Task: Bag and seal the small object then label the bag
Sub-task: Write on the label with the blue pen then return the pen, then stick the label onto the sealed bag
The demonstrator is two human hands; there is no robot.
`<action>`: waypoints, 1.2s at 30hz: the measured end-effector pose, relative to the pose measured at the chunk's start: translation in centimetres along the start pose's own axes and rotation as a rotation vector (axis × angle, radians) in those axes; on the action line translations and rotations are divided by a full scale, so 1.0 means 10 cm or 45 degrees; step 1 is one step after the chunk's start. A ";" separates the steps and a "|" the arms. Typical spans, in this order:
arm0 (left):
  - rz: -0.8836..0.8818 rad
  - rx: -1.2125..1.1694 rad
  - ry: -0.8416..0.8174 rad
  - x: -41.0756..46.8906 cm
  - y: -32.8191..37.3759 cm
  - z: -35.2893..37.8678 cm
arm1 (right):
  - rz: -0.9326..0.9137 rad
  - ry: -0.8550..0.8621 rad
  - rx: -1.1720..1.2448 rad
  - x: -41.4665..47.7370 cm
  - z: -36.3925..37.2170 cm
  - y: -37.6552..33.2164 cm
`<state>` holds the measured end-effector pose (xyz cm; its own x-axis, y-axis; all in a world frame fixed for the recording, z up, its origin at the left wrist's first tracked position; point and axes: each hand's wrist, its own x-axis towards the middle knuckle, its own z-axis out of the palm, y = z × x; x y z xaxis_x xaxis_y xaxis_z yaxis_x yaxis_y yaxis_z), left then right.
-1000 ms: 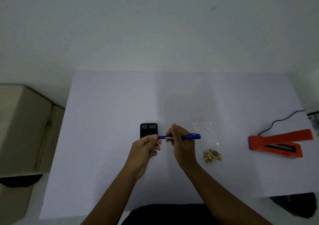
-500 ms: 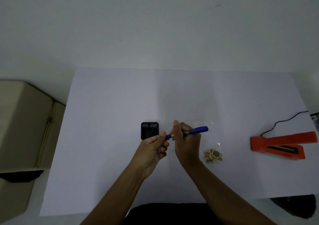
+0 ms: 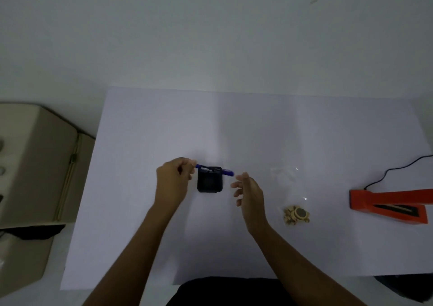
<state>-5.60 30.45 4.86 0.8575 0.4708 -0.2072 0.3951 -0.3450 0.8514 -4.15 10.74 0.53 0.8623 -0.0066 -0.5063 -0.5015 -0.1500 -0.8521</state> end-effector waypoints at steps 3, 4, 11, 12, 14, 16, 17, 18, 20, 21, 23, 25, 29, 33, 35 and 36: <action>0.062 0.247 -0.087 0.14 -0.24 0.00 | 0.061 -0.001 -0.212 0.13 -0.03 0.14; 0.063 0.302 -0.116 0.17 -0.29 0.04 | 0.079 -0.021 -0.247 0.17 -0.02 0.17; -0.083 0.454 -0.218 0.18 -0.54 0.41 | 0.187 -0.090 -0.313 0.37 0.13 0.36; -0.118 0.443 -0.218 0.18 -0.57 0.46 | 0.192 -0.096 -0.306 0.38 0.15 0.36; -0.197 0.386 -0.234 0.19 -0.60 0.53 | 0.173 -0.124 -0.326 0.38 0.20 0.37; -0.236 0.356 -0.276 0.23 -0.60 0.60 | 0.166 -0.141 -0.311 0.43 0.25 0.37; -0.236 0.353 -0.287 0.25 -0.60 0.62 | 0.169 -0.134 -0.292 0.46 0.29 0.36; -0.231 0.346 -0.284 0.28 -0.58 0.64 | 0.169 -0.118 -0.274 0.51 0.32 0.35; -0.225 0.321 -0.271 0.37 -0.55 0.66 | 0.163 -0.109 -0.257 0.63 0.39 0.29; -0.217 0.308 -0.271 0.44 -0.55 0.68 | 0.155 -0.119 -0.253 0.69 0.42 0.25; -0.192 0.293 -0.283 0.59 -0.53 0.70 | 0.135 -0.136 -0.242 0.82 0.49 0.15; -0.176 0.292 -0.285 0.74 -0.49 0.72 | 0.127 -0.131 -0.239 0.96 0.57 0.04; -0.153 0.258 -0.254 1.00 -0.44 0.74 | 0.127 -0.145 -0.213 1.22 0.67 -0.12; -0.201 0.251 -0.244 1.13 -0.42 0.76 | 0.111 -0.209 -0.203 1.33 0.66 -0.18; -0.214 0.257 -0.231 1.12 -0.39 0.74 | 0.115 -0.236 -0.173 1.32 0.62 -0.20; -0.217 0.251 -0.203 1.08 -0.38 0.72 | 0.120 -0.244 -0.147 1.32 0.59 -0.19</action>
<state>4.55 30.95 -4.08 0.8083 0.4073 -0.4251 0.5804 -0.4303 0.6914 7.76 16.74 -5.26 0.7775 0.1600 -0.6082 -0.5583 -0.2695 -0.7846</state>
